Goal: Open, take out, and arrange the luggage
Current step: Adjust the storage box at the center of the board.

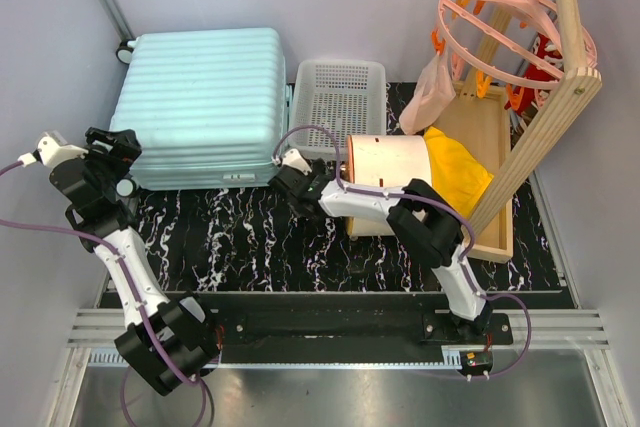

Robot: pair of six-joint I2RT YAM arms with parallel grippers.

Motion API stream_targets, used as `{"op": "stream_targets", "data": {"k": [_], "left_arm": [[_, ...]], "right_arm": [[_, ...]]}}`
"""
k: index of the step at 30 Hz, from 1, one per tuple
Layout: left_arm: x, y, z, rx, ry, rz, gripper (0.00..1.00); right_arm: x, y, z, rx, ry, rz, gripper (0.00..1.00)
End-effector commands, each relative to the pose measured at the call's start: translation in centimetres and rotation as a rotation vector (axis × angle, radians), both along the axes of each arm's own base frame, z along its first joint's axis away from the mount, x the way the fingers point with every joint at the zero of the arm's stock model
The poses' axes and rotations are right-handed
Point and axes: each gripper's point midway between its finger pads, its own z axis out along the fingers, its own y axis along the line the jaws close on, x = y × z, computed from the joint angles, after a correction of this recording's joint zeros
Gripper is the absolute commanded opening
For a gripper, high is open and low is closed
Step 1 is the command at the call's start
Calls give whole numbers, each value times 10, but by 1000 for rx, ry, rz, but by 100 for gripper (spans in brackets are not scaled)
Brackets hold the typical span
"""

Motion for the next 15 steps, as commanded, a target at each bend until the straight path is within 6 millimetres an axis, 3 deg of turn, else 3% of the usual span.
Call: {"op": "stream_targets", "data": {"k": [1, 2, 7, 11, 15], "left_arm": [[-6, -1, 30, 121, -49, 18, 99], [-5, -6, 31, 134, -45, 9, 99], [0, -18, 34, 198, 1, -14, 99], [3, -32, 36, 226, 8, -48, 99], [4, -33, 35, 232, 14, -45, 99]], "right_arm": [[-20, 53, 66, 90, -82, 166, 97], [-36, 70, 73, 112, -86, 215, 98], [-64, 107, 115, 313, -57, 307, 100], [-63, 111, 158, 394, -114, 340, 100], [-38, 100, 188, 494, -134, 290, 100]]}}
